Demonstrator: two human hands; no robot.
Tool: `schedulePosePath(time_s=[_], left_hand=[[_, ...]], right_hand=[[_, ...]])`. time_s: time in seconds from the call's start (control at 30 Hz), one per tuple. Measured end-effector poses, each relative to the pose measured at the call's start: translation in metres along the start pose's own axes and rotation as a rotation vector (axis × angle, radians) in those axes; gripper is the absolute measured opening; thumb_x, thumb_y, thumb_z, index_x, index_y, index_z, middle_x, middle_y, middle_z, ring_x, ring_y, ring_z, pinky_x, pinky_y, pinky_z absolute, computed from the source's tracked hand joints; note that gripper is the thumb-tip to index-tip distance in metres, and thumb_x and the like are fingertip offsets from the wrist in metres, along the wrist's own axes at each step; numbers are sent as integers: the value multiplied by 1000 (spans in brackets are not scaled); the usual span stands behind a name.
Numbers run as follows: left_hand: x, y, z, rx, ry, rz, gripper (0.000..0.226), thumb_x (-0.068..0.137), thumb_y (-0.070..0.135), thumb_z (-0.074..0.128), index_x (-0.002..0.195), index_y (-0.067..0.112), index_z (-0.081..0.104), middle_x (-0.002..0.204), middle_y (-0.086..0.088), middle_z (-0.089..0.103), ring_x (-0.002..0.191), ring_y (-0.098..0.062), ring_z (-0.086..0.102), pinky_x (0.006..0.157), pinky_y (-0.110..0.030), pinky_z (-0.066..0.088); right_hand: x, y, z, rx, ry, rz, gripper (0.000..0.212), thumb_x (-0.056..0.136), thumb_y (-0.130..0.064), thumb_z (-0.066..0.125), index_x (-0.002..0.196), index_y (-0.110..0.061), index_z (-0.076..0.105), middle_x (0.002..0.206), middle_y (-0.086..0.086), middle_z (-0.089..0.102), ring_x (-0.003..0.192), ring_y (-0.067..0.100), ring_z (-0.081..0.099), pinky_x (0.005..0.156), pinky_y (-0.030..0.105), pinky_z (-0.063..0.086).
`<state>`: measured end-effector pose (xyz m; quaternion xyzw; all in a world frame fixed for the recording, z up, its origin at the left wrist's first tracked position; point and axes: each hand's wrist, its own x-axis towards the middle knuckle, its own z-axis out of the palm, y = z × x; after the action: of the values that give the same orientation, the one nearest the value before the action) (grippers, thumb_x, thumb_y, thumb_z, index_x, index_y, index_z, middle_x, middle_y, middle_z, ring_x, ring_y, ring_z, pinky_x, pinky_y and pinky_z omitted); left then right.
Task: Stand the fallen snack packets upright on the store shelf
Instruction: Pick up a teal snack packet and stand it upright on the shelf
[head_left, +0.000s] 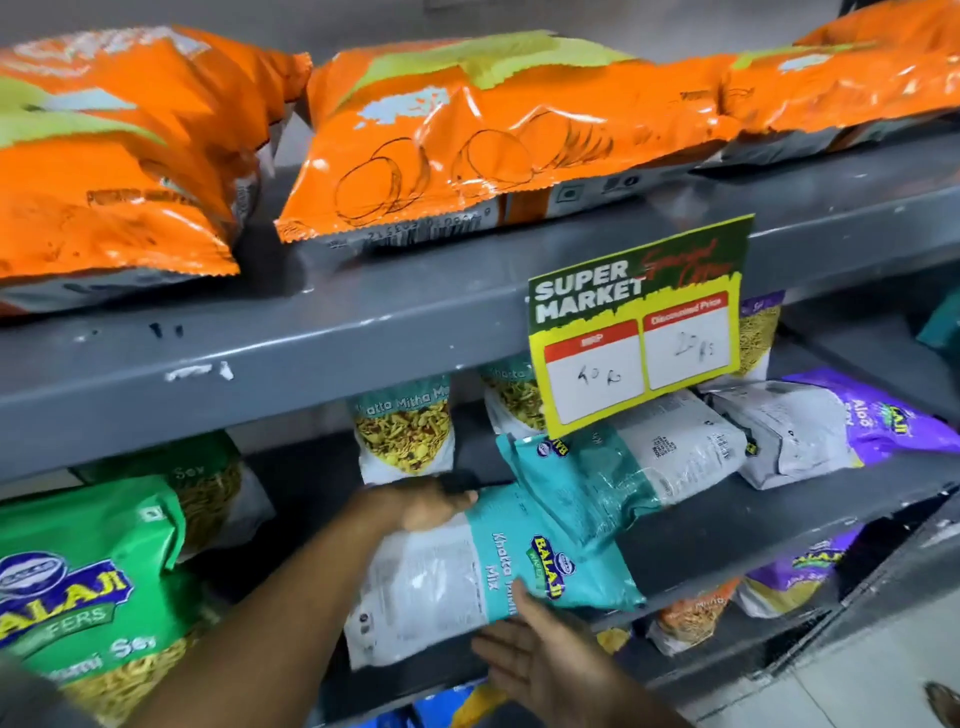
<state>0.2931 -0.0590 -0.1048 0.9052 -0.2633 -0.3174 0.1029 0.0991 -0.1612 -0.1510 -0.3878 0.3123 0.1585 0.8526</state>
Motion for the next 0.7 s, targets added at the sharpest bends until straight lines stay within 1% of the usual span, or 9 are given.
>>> schedulePosePath(time_s=[0.03,0.1,0.2,0.27,0.4,0.5,0.57,0.63,0.7], left_hand=[[-15,0,4,-36,57,37,46,99,50,29,142,35,36,151,4,41,131,-19,43,108,-30,34],[-44,-8,19,-99,206,-46,43,97,51,32,130,31,50,139,0,55,117,-20,54,95,-27,42],[-88,-24,48,-171,428,-264,53,89,62,34,87,17,62,105,-13,71,96,-31,65,73,-32,46],[-119,-25,67,-267,581,-312,54,88,63,34,68,16,52,89,-17,71,88,-35,66,69,-36,48],[-153,-9,86,-522,932,-286,48,96,43,44,53,21,47,53,-11,54,73,-37,62,60,-37,38],[-149,-6,87,-847,1127,-148,46,91,51,43,62,18,54,54,-3,54,61,-22,55,64,-44,43],[-137,-7,85,-1104,1237,-23,52,88,54,44,78,6,61,76,-10,69,75,-16,57,73,-47,49],[-126,0,79,-1270,1308,112,43,92,43,45,85,5,64,90,-11,72,86,-17,60,80,-40,50],[-114,7,76,-1337,1346,208,32,95,31,42,86,11,66,91,-2,72,88,-14,61,79,-32,51]], right_hand=[[0,3,-3,-32,-3,-29,31,92,-42,50,113,-20,58,103,11,74,99,29,66,80,38,47],[1,9,-5,-104,-12,-92,24,93,-35,52,112,-23,58,98,8,78,99,32,69,83,39,47],[0,17,1,-177,-85,-136,20,94,-20,53,112,-19,61,93,6,79,84,29,73,81,40,50],[-1,19,7,-226,-139,-150,22,95,-13,52,114,-14,62,93,7,78,83,30,73,80,41,52],[-8,4,21,-366,-229,-265,22,94,-15,52,112,-14,65,105,7,76,99,29,71,82,41,57],[-11,-27,39,-437,-297,-462,22,91,-27,55,104,-13,68,107,6,74,99,24,69,87,45,52],[-9,-50,52,-514,-329,-612,30,85,-41,62,99,-15,69,103,-2,75,96,15,66,87,40,50],[-2,-66,62,-578,-352,-728,19,85,-36,56,92,-26,71,94,-12,75,87,2,65,80,31,49],[6,-73,66,-600,-350,-813,21,87,-29,51,91,-34,71,93,-16,75,86,-2,65,78,25,51]])
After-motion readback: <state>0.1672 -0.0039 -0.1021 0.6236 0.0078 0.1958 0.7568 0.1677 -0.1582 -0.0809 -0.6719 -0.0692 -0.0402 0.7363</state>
